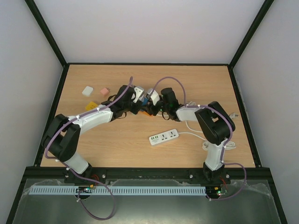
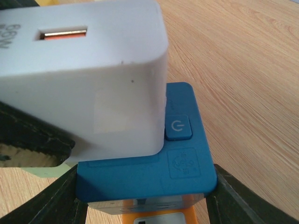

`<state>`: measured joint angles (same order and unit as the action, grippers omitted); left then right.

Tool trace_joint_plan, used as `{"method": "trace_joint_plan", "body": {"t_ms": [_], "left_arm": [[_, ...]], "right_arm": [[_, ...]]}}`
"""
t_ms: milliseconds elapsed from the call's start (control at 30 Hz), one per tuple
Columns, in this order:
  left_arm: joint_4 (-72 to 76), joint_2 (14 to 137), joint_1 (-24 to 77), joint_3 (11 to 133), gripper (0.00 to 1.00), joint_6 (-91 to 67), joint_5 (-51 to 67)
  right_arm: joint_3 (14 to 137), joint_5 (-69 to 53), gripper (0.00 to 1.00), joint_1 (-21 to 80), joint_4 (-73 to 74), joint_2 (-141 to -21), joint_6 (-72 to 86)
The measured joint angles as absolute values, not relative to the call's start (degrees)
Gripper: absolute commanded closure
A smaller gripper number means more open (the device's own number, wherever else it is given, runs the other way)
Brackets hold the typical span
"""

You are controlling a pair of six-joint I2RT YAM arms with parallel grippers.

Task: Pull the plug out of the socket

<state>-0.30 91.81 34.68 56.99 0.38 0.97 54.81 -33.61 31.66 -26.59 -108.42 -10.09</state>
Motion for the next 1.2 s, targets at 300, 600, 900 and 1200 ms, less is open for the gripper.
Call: {"method": "trace_joint_plan", "body": {"t_ms": [300, 600, 900, 1200], "left_arm": [[4.89, 86.83, 33.78, 57.06, 0.98, -0.60, 3.40], [4.56, 85.86, 31.64, 57.47, 0.97, 0.12, 4.69], [-4.34, 83.42, 16.19, 59.13, 0.98, 3.64, 9.54], [-12.19, 83.29, -0.45, 60.84, 0.98, 8.91, 17.80]], "right_arm": [[55.88, -32.05, 0.85, 31.90, -27.33, -109.51, -9.89], [55.88, -31.86, 0.85, 31.90, -27.35, -109.51, -9.85], [55.88, -31.90, 0.84, 31.90, -27.33, -109.51, -10.02], [56.10, -31.92, 0.84, 31.90, -27.07, -109.54, -10.11]]}}
